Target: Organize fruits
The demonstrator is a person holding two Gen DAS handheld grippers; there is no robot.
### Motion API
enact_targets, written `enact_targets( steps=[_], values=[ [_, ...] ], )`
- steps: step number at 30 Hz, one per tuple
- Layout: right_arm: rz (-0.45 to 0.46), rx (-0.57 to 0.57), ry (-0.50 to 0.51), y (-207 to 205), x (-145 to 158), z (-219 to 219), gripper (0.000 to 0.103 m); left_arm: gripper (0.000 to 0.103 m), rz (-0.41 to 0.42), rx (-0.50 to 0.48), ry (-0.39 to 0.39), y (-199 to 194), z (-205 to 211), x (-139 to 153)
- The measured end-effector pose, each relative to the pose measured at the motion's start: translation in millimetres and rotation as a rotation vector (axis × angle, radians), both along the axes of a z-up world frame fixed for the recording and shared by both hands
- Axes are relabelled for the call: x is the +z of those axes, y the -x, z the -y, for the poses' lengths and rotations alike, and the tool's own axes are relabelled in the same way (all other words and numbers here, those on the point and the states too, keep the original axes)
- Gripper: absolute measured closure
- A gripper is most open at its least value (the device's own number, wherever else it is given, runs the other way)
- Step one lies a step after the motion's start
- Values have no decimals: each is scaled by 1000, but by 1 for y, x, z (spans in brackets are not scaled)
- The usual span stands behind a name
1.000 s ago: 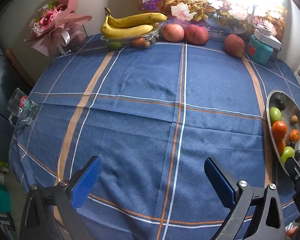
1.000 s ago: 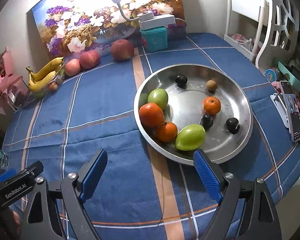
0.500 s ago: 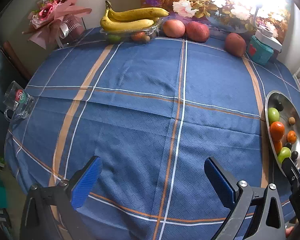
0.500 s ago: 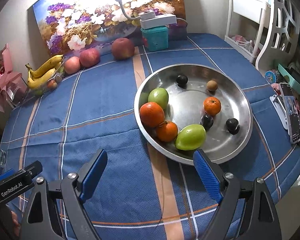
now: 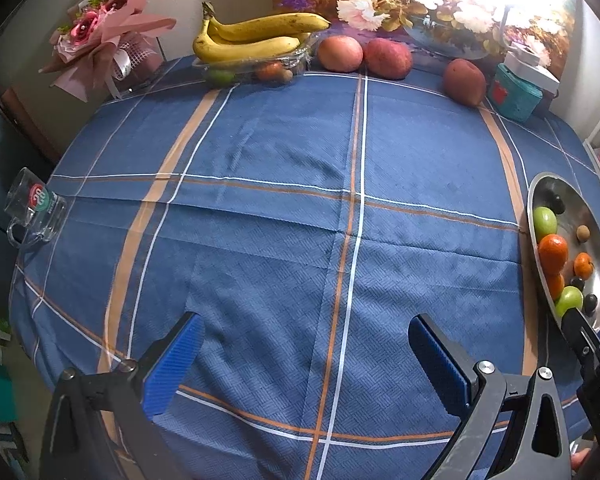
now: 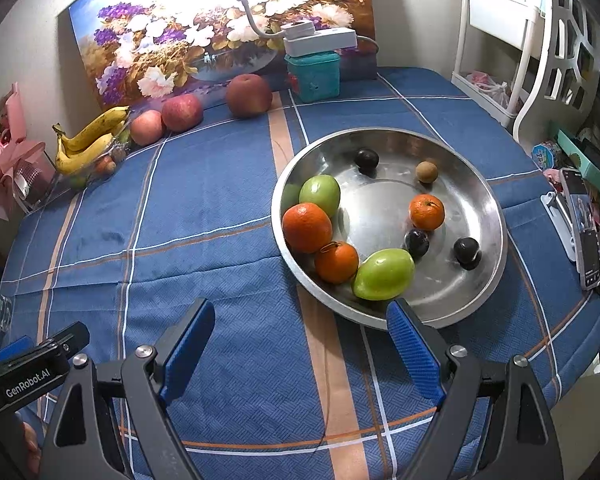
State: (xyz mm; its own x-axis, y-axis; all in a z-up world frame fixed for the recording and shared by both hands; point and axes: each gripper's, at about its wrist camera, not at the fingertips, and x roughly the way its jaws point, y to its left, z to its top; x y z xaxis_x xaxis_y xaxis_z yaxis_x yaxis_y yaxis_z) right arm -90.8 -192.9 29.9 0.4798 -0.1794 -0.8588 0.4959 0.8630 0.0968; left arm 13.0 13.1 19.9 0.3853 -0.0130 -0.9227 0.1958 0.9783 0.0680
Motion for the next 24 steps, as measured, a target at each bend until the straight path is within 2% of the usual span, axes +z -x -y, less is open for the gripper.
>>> enact_targets(
  steps=[24],
  values=[
    [-23, -11, -12, 0, -6, 2, 15, 0, -27, -5, -5, 1, 0, -6]
  ],
)
